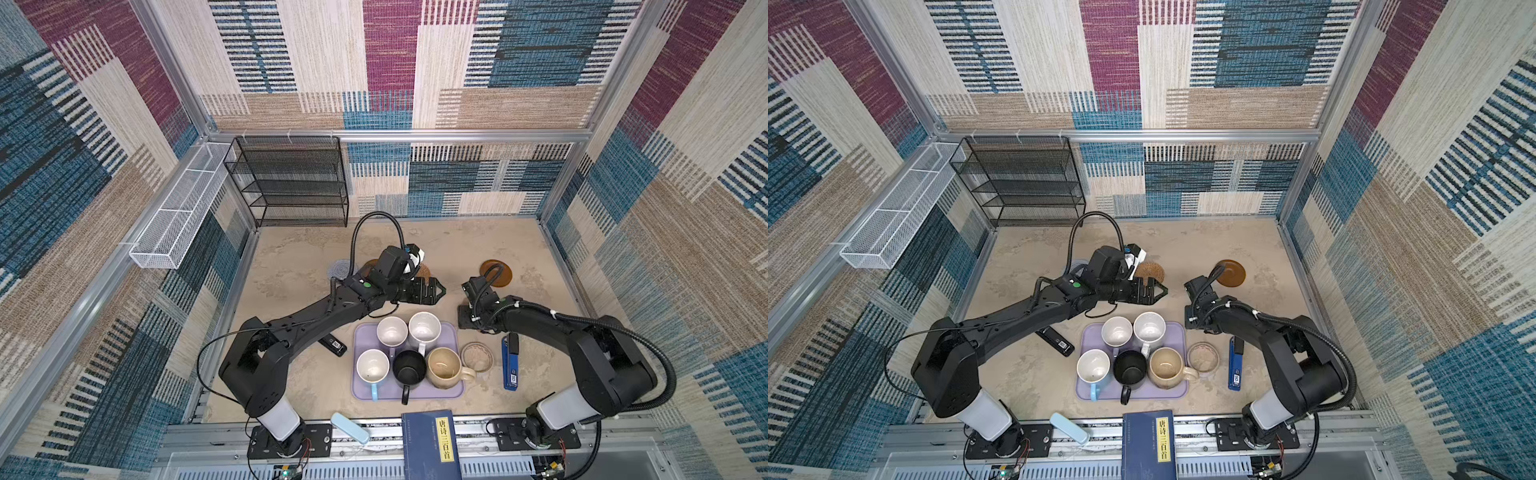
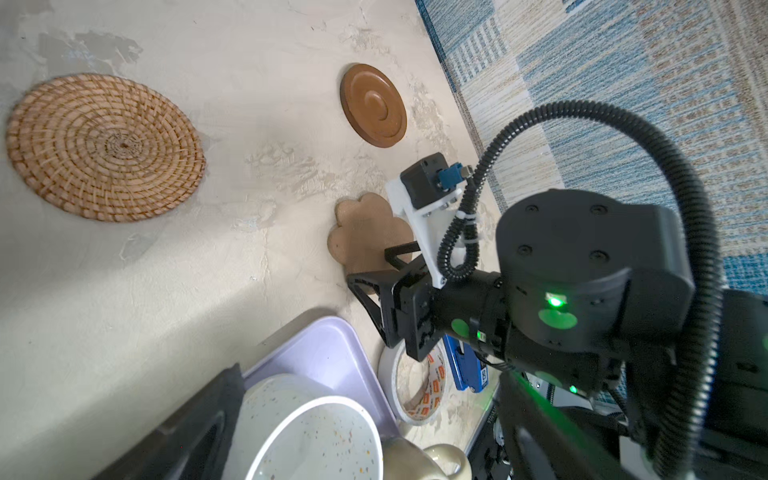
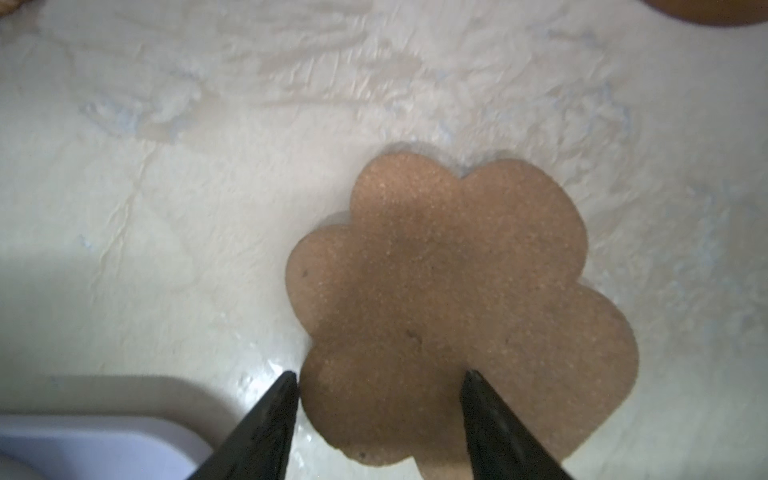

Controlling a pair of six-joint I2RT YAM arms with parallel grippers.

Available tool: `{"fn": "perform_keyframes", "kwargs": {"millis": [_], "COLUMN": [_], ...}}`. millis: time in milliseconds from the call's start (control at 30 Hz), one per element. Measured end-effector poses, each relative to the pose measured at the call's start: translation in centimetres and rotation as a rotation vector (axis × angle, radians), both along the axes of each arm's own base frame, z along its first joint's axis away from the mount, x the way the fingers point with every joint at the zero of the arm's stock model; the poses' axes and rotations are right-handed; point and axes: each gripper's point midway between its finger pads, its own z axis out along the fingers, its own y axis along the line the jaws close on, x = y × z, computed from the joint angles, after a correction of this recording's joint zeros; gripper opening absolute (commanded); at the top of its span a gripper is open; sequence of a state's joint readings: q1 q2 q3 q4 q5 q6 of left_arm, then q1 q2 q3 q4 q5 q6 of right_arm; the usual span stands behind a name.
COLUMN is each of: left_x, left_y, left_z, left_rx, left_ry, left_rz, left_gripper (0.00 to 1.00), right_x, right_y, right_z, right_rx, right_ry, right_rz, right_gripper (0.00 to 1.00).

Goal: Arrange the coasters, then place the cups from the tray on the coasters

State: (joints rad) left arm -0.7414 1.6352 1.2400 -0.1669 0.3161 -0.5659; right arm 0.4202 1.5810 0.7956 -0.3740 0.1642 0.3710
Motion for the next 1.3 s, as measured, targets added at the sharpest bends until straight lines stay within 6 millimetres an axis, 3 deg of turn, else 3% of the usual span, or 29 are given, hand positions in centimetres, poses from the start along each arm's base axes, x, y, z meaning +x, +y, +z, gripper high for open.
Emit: {"fn": "perform_keyframes", "kwargs": {"millis": [367, 533, 700, 800, 900, 1100, 1300], "left_x": [0.7, 0.6, 0.4, 0.2, 0.2, 0.2, 0.2], "left_y": [1.2, 1.3, 1.5, 1.6, 1.6, 1.6, 1.6], "left_z": [-0.1, -0.3, 0.2, 0.5, 0.4, 0.1, 0.0], "left_rx": [-0.016, -0.016, -0.022, -0.024, -0.024, -0.020, -0.020], "left_ry": [-0.007, -0.002, -0.009, -0.012, -0.012, -0.007, -0.007], "left_rz": [0.053, 0.055, 0.055, 0.055, 0.054, 0.054, 0.054], "left_gripper": [0.98, 0.98, 0.98, 0.98, 0.98, 0.98, 0.98], "right_x": [7.9, 10.2, 9.7, 9.0, 8.0, 8.2, 8.7], "right_y": [5.6, 5.7, 5.8, 3.2, 0.1, 0.7, 0.7], "right_z": [1.9, 4.6, 6.1, 4.8, 3.0, 3.2, 2.0], "right_rx": [0.224, 0.298, 0.318, 0.306, 0.277, 0.296, 0.285], "right_ry": [-0.074, -0.128, -0.154, -0.133, -0.098, -0.124, -0.115], "right_rz": [0.025, 0.010, 0.031, 0.003, -0.038, 0.068, 0.098], "right_gripper": [0.59, 0.60, 0.63, 0.65, 0.74, 0.75, 0.73]}}
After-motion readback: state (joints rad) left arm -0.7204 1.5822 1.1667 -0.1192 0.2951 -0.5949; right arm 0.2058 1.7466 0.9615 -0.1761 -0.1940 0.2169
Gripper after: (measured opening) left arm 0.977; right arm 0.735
